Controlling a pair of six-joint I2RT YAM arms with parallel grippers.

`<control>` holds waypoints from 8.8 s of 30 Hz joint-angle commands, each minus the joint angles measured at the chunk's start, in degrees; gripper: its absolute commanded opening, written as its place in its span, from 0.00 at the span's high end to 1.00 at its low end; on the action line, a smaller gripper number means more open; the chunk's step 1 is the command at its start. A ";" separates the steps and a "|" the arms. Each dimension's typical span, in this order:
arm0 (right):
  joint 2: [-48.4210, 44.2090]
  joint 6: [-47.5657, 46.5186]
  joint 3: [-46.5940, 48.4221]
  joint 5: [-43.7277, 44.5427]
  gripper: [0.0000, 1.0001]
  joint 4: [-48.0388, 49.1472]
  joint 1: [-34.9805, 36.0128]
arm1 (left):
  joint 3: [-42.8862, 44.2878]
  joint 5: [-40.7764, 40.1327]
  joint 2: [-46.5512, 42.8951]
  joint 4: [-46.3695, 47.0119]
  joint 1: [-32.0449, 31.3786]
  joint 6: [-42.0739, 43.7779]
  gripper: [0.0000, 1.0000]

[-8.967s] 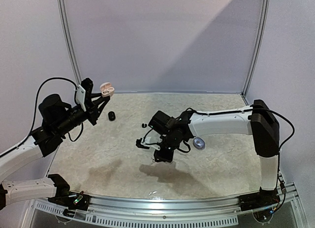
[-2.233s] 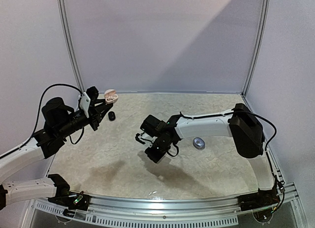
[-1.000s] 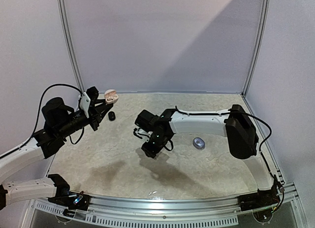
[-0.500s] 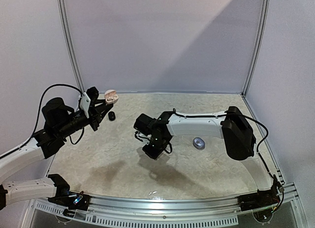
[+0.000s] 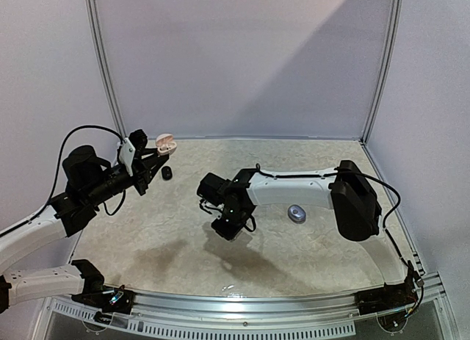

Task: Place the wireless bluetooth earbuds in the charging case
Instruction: Pick up the right earbud from the center of the board, then insert the right earbud into the right side groove of the charging case.

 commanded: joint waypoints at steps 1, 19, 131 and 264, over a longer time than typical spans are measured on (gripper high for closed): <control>0.46 -0.45 0.23 0.64 0.87 -2.74 0.25 | -0.63 0.68 -0.33 -0.36 0.68 -0.26 1.00; -35.34 -14.60 -5.23 -12.85 0.93 21.33 -4.81 | 6.92 25.16 3.99 5.72 1.04 -17.93 1.00; -34.87 -22.59 -10.45 -23.64 0.82 51.27 -0.25 | 17.67 34.07 6.84 10.00 0.72 -20.98 1.00; -25.46 -19.44 11.22 -14.31 0.49 38.09 0.81 | 14.24 28.04 7.57 5.96 0.24 -27.21 1.00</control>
